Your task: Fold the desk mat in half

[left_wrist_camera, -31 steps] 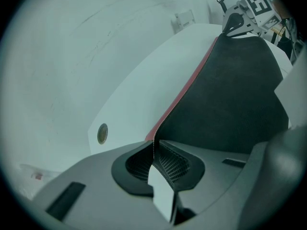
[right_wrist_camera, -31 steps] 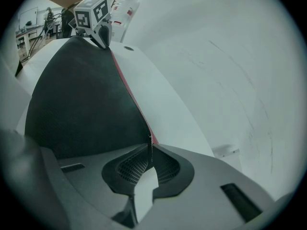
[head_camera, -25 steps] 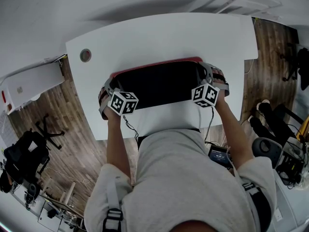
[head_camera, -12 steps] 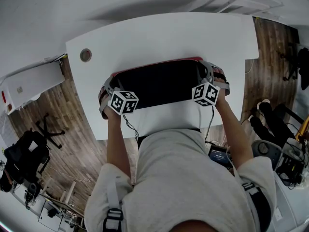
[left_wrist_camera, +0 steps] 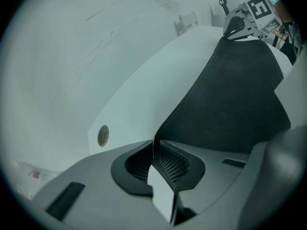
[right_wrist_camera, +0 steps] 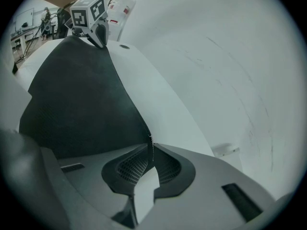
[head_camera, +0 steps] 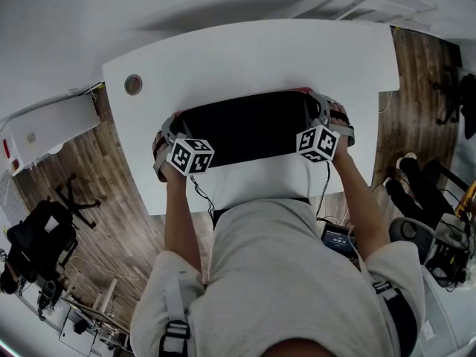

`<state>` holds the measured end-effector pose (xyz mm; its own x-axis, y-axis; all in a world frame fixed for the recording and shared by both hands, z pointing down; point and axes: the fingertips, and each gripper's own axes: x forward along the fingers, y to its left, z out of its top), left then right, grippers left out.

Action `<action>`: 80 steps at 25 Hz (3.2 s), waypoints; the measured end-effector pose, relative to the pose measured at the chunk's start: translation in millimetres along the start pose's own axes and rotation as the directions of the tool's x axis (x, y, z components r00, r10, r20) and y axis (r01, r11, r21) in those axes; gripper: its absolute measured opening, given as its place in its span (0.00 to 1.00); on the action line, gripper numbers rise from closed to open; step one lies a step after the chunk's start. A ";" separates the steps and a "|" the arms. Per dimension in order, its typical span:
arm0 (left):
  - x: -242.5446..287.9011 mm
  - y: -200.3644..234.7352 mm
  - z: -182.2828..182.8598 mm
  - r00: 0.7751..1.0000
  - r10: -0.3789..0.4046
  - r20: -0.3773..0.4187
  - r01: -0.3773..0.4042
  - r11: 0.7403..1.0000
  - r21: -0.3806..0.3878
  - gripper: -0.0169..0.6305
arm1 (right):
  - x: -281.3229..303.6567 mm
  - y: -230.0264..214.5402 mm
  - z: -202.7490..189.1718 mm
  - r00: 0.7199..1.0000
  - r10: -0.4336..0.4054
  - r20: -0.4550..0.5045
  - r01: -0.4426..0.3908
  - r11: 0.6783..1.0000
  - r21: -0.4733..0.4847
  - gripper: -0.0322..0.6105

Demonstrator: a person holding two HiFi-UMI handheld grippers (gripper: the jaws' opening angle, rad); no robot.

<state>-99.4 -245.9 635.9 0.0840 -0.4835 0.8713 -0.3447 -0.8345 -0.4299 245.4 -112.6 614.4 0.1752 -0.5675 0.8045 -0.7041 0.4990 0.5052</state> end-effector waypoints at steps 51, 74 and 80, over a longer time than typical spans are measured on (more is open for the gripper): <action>-213.8 -40.3 54.9 0.759 0.089 0.645 0.247 0.877 -0.412 0.05 | -196.1 13.9 121.3 0.855 -0.264 0.446 -0.056 0.808 0.586 0.12; -352.5 -74.3 62.9 0.515 0.154 0.843 0.357 0.856 -0.375 0.05 | -347.1 47.7 138.9 0.738 -0.466 0.489 0.038 0.751 0.659 0.11; -365.5 -86.4 61.0 0.496 0.138 0.857 0.376 0.856 -0.355 0.05 | -359.4 55.9 130.1 0.742 -0.476 0.472 0.062 0.750 0.658 0.11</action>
<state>-43.3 -13.2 340.2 0.7956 -0.5816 0.1695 -0.5956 -0.8021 0.0437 53.6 34.0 312.9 0.1398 -0.9678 0.2095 -0.9704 -0.0919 0.2233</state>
